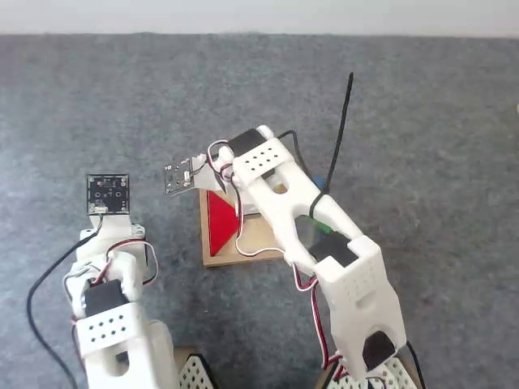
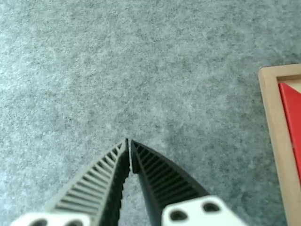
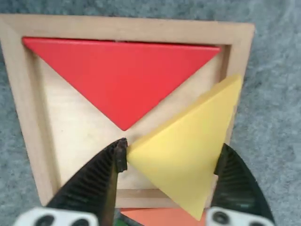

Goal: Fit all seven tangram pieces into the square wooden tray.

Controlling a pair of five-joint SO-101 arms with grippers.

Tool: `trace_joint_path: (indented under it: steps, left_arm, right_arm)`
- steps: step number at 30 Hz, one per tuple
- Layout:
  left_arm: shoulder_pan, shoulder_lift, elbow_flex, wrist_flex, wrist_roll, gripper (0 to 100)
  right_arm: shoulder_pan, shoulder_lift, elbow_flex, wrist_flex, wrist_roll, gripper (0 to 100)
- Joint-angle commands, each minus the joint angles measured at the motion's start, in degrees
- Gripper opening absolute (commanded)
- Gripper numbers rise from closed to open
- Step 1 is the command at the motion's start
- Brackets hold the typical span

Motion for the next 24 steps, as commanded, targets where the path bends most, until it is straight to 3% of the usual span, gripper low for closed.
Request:
trace_joint_path:
  steps: [1, 5, 15, 21, 24]
  left_arm:
    - [-0.35, 0.18, -2.77, -0.09, -0.62, 1]
    - [-0.35, 0.18, -2.77, -0.09, -0.62, 1]
    - [-0.35, 0.18, -2.77, -0.18, -0.62, 1]
    - [-2.37, 0.18, -2.86, -1.14, -0.35, 1]
    - [-2.37, 0.18, -2.86, -1.14, -0.35, 1]
  right_arm:
    - [-0.66, -1.27, -1.58, -0.40, 0.44, 34.8]
    - [-0.66, -1.45, -1.58, -0.22, 0.35, 46.1]
    - [0.75, -7.25, -1.67, 5.23, -0.53, 46.4]
    - [2.33, -15.78, -1.41, 13.58, -8.26, 46.1]
    - [4.00, -17.10, -1.32, 12.09, -15.91, 39.2]
